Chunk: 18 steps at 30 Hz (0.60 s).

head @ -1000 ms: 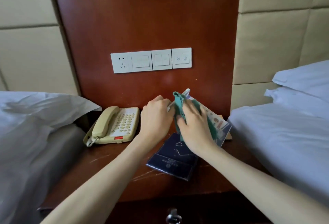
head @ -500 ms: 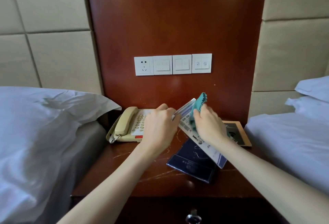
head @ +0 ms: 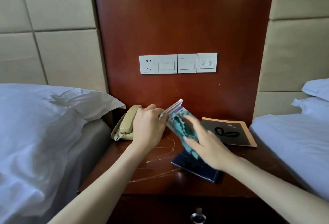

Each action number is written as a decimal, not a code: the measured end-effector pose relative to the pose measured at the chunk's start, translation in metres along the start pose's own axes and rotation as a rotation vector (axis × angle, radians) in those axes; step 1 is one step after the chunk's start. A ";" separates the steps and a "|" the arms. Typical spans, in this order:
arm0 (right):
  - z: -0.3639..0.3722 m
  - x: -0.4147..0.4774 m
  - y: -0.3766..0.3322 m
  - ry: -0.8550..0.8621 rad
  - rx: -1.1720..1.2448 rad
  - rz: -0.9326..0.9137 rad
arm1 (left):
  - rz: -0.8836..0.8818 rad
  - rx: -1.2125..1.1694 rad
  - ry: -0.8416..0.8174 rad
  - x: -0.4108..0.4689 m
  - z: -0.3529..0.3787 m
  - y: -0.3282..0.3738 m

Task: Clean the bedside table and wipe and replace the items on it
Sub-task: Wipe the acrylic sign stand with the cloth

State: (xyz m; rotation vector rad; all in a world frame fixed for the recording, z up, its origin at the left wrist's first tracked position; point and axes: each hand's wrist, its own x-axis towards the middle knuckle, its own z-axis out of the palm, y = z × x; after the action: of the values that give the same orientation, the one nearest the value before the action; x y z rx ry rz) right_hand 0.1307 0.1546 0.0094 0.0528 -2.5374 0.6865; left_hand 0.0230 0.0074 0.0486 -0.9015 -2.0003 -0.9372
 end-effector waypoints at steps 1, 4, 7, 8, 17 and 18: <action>-0.004 0.003 0.003 0.037 0.021 0.041 | 0.007 -0.019 0.000 -0.001 -0.001 0.002; -0.009 0.016 0.004 0.134 0.067 0.157 | 0.030 -0.041 -0.014 0.000 -0.001 0.011; -0.004 0.021 -0.005 0.231 0.007 0.127 | 0.011 -0.070 0.020 0.005 -0.001 0.013; -0.002 0.019 -0.008 0.259 -0.013 0.092 | 0.005 -0.080 0.036 0.007 -0.002 0.012; 0.017 -0.016 -0.006 -0.049 0.004 -0.256 | -0.039 -0.117 0.033 0.000 -0.001 -0.003; 0.012 -0.016 -0.001 -0.076 -0.034 -0.257 | -0.042 -0.122 0.038 -0.001 -0.002 -0.002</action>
State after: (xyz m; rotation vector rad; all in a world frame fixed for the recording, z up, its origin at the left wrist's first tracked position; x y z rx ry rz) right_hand 0.1395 0.1461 -0.0067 0.3925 -2.5522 0.5480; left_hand 0.0221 0.0047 0.0478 -0.9042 -1.9528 -1.1020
